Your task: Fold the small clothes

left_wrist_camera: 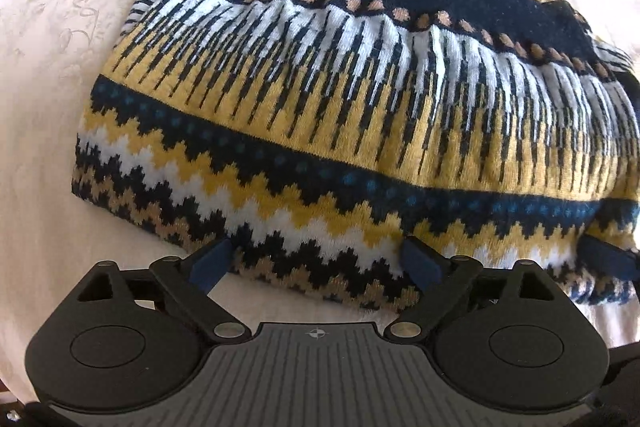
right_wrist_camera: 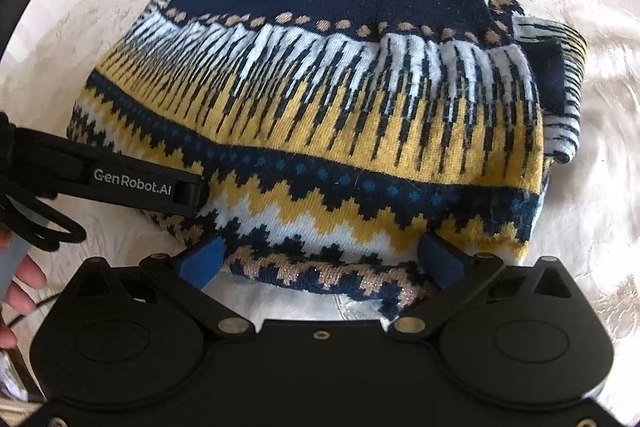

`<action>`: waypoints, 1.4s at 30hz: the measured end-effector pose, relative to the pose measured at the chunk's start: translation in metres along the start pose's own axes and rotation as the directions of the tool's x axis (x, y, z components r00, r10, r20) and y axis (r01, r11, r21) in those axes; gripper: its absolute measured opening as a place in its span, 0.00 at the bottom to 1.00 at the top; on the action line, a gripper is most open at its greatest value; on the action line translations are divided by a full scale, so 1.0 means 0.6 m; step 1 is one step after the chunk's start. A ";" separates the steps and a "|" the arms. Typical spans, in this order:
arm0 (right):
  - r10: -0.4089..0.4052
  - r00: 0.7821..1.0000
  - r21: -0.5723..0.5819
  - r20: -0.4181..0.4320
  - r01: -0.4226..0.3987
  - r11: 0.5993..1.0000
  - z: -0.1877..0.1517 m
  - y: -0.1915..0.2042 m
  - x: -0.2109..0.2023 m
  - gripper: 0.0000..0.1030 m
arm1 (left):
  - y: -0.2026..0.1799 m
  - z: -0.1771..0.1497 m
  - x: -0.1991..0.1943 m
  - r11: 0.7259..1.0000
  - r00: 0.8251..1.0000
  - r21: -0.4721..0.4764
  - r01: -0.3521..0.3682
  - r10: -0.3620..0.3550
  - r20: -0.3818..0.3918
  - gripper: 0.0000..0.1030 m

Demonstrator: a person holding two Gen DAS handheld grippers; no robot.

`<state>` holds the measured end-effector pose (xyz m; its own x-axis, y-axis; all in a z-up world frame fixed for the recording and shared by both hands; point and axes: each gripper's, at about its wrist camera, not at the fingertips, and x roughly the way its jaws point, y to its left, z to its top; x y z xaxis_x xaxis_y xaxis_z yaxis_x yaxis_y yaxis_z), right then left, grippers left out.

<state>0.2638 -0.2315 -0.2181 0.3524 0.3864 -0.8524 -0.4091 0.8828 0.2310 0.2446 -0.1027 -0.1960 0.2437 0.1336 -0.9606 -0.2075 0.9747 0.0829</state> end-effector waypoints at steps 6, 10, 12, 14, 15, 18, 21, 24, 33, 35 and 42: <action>-0.010 1.000 -0.027 -0.029 0.009 1.000 -0.003 0.003 -0.004 1.00 | 0.018 -0.002 0.007 0.998 0.999 0.025 0.050 -0.050 0.004 0.90; -0.017 0.999 -0.036 -0.027 0.016 0.999 -0.011 0.002 -0.010 1.00 | 0.037 -0.019 0.011 0.993 0.994 0.057 0.102 -0.104 0.042 0.90; -0.022 0.999 -0.043 -0.028 0.021 0.999 -0.016 0.002 -0.015 1.00 | 0.048 -0.030 0.010 0.988 0.988 0.074 0.135 -0.139 0.061 0.90; -0.041 0.999 -0.050 -0.030 0.039 0.998 -0.022 0.005 -0.019 1.00 | 0.066 -0.043 0.010 0.982 0.980 0.061 0.179 -0.183 0.072 0.90; -0.053 0.998 -0.051 -0.030 0.051 0.997 -0.023 0.008 -0.020 1.00 | 0.078 -0.049 0.013 0.977 0.975 0.039 0.209 -0.211 0.074 0.90; -0.095 0.994 -0.049 -0.050 0.093 0.994 -0.024 0.018 -0.022 1.00 | 0.104 -0.064 0.011 0.961 0.957 0.054 0.270 -0.274 0.094 0.90; -0.128 0.989 -0.020 -0.077 0.126 0.992 -0.022 0.029 -0.035 0.99 | 0.118 -0.077 -0.010 0.947 0.952 0.157 0.279 -0.294 0.083 0.90; -0.128 0.989 0.052 -0.074 0.132 0.990 -0.022 0.028 -0.065 0.99 | 0.132 -0.088 -0.057 0.918 0.933 0.271 0.290 -0.334 0.134 0.90; -0.212 0.976 0.181 0.041 0.201 0.963 0.034 0.051 -0.132 0.99 | 0.146 0.009 -0.113 0.864 0.874 0.417 0.281 -0.410 0.262 0.90; -0.225 0.974 0.180 0.032 0.216 0.960 0.061 0.055 -0.123 0.99 | 0.140 0.044 -0.105 0.874 0.876 0.381 0.300 -0.411 0.252 0.90; -0.270 0.963 0.188 0.016 0.262 0.946 0.141 0.059 -0.085 0.99 | 0.112 0.130 -0.073 0.879 0.903 0.407 0.249 -0.363 0.231 0.90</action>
<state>0.3026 -0.1972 -0.1266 0.4635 0.1378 -0.8753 -0.1362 0.9872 0.0833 0.2940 -0.0293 -0.1279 0.5141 -0.1919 -0.8360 0.2639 0.9628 -0.0588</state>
